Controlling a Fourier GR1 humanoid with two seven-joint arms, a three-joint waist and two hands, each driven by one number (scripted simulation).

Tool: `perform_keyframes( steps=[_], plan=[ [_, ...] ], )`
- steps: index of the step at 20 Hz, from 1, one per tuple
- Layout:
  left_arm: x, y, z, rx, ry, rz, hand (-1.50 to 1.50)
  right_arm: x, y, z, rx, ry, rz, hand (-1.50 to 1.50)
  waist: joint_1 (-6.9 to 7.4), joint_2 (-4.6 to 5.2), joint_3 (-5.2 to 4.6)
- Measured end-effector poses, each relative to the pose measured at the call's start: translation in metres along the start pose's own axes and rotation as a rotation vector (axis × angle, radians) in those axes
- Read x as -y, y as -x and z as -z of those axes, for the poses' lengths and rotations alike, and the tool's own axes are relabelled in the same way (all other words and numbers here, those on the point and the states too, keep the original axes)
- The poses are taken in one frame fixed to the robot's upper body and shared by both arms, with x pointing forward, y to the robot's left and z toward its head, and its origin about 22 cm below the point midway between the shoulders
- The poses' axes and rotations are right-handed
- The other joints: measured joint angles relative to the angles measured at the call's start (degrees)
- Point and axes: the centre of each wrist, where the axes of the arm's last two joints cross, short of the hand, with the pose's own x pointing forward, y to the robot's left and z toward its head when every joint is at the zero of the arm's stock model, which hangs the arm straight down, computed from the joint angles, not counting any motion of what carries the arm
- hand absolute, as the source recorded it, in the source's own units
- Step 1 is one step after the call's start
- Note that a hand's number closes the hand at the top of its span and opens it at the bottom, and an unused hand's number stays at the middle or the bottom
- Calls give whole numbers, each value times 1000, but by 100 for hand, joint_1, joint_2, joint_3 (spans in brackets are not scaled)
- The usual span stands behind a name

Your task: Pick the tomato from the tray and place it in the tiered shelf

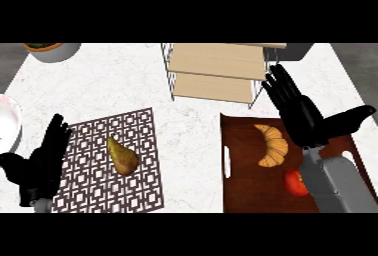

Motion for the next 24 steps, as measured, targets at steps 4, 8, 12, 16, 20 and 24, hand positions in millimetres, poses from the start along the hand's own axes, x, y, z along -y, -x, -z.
perform_keyframes(
  steps=[4, 8, 12, 16, 20, 24],
  plan=[
    [-4, 8, 2, -68, 14, -2, 0, 59, -8, -41, 15, 175, -131, 150, -132, -9, 47],
    [-9, 22, -4, -175, 27, -11, 0, 135, -11, -104, -134, 448, -390, 150, -422, 59, 41],
    [-7, 27, -1, -253, 97, -29, 0, 179, 7, -182, -278, 671, -410, -150, -307, 42, 68],
    [0, 28, 8, -279, 157, -31, 0, 195, 12, -249, -264, 678, -409, -150, -121, 18, 74],
    [3, 31, 13, -292, 177, -21, 0, 194, -4, -278, -266, 567, -410, -150, -21, 8, 71],
    [3, 28, 21, -295, 188, -18, 0, 189, -33, -281, -300, 451, -422, -150, 27, 6, 68]
  ],
)
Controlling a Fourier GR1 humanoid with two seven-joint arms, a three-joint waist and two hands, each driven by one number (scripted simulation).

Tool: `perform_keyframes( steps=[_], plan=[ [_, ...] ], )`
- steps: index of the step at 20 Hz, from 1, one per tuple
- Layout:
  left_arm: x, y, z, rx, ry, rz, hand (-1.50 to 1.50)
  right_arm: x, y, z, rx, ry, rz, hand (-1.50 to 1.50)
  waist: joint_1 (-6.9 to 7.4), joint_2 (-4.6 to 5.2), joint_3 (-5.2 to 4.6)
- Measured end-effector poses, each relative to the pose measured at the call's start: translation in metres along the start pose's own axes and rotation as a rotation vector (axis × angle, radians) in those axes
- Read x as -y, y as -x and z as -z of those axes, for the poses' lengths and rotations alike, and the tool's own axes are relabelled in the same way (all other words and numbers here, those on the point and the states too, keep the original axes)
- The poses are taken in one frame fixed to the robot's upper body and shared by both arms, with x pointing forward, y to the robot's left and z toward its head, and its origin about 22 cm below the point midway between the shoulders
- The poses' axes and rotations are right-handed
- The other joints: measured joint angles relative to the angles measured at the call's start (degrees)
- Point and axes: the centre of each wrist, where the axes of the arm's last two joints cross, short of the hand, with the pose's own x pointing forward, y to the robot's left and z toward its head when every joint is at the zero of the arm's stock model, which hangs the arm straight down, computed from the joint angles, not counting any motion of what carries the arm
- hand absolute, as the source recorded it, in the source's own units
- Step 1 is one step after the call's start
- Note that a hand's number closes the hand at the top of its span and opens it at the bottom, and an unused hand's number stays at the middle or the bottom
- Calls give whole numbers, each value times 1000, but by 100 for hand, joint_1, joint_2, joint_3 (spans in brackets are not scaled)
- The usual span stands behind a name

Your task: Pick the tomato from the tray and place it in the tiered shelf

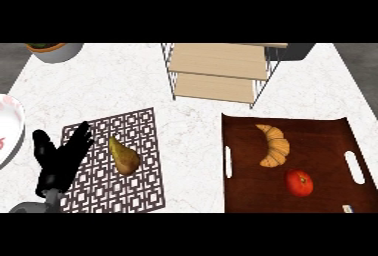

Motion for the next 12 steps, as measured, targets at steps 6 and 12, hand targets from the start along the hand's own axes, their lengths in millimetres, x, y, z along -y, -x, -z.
perform_keyframes(
  steps=[6, 12],
  plan=[
    [5, 0, 1, -5, 10, -3, 0, -16, -55, 0, -69, -113, -104, -150, 50, -1, -7],
    [10, 2, 5, -2, 20, -6, 0, -52, -103, 19, -181, -68, -189, -150, 123, 12, -6]
  ],
)
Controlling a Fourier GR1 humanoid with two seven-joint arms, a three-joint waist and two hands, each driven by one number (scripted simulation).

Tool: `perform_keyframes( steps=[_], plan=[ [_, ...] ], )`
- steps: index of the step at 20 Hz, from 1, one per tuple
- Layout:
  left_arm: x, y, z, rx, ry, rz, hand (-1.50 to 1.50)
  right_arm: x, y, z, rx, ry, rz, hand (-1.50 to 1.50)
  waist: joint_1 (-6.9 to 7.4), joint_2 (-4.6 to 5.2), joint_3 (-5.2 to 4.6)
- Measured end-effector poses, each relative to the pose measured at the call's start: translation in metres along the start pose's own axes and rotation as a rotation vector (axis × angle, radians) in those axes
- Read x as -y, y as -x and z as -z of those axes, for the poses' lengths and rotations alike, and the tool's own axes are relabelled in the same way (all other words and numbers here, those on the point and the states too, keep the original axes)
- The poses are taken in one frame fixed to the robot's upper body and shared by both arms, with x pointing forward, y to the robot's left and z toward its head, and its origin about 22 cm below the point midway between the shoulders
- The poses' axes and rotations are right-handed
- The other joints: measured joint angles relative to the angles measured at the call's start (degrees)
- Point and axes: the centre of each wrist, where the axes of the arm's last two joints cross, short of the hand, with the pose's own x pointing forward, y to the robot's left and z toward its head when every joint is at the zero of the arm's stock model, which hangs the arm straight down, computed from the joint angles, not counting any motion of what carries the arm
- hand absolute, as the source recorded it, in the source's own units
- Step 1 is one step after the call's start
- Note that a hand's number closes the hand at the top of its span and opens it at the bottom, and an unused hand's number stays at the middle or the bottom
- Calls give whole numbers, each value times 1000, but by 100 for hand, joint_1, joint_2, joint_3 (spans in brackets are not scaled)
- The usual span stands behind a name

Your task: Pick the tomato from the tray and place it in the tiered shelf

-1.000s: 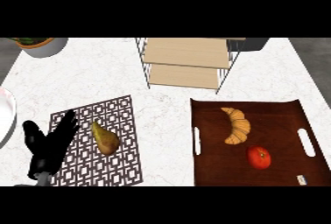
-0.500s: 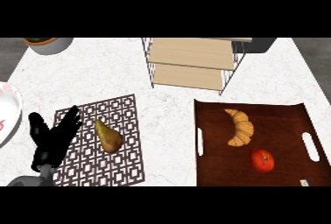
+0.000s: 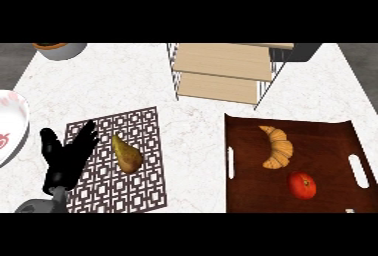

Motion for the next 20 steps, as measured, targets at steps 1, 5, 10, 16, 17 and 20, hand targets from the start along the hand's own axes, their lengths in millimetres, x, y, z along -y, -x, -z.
perform_keyframes(
  steps=[1, 5, 10, 16, 17, 20],
  plan=[
    [0, 5, -2, -1, -1, 2, 0, -7, -9, 0, -15, 7, -12, -150, 7, -1, 0],
    [-1, 4, 3, 2, 6, 3, 0, -24, -36, 13, -89, 42, -71, -150, 38, 5, 4],
    [-4, -3, 3, -2, 14, 12, 0, -47, -47, 34, -175, 12, -126, -150, 46, 4, 9],
    [-3, -2, 5, 0, 9, 10, 0, -76, -51, 40, -240, -35, -206, -150, 16, -4, 10],
    [-4, -1, 6, 0, 5, 11, 0, -80, -49, 43, -256, -35, -220, -150, 15, -3, 11],
    [-1, -1, 4, 3, 7, 8, 0, -89, -53, 42, -289, -28, -241, -150, 3, -7, 12]
  ],
)
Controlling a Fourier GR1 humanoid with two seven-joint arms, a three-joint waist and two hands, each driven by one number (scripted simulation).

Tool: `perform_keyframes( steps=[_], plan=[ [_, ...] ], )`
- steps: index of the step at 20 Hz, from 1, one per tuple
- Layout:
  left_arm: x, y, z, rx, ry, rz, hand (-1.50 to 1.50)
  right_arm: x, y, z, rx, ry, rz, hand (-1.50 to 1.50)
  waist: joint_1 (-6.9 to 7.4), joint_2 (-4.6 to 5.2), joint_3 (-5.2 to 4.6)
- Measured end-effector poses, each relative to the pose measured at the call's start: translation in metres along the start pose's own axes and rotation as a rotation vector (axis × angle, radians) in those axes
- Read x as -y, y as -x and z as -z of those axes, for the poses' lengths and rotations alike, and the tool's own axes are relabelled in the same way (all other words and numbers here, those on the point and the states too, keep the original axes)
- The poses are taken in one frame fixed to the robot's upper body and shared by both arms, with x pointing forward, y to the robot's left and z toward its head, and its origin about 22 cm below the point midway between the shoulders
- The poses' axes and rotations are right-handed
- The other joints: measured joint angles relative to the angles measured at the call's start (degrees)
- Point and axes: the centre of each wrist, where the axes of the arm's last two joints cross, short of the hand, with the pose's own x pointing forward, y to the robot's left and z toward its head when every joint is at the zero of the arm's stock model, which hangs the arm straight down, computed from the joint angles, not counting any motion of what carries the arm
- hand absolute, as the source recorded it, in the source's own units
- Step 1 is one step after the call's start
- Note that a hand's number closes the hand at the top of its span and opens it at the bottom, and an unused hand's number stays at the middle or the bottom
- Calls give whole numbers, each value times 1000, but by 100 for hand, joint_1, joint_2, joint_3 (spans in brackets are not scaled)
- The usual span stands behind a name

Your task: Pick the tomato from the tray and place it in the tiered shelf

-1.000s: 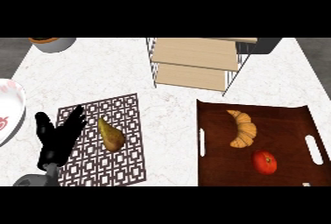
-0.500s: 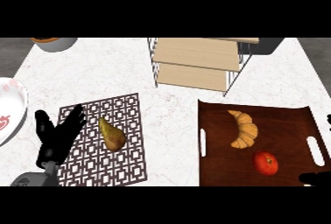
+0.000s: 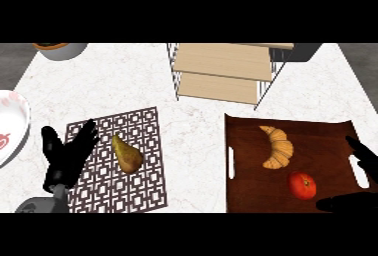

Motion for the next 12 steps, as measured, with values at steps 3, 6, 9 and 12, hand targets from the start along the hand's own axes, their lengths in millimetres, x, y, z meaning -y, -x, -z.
perform_keyframes(
  steps=[3, 6, 9, 12],
  plan=[
    [4, 4, -1, 2, 0, 3, 0, -11, -6, 1, -26, 18, -16, -150, -3, -1, 0],
    [2, 1, -3, 1, -6, 2, 0, -23, -3, 2, -39, 26, -37, -150, -7, -2, 0],
    [2, 3, -5, -7, -5, 0, 0, -38, 0, 4, -54, 37, -45, -150, -11, -3, -1],
    [-1, 2, -1, -5, -5, 0, 0, -47, 2, 8, -59, 38, -52, -150, -14, -2, -1]
  ],
)
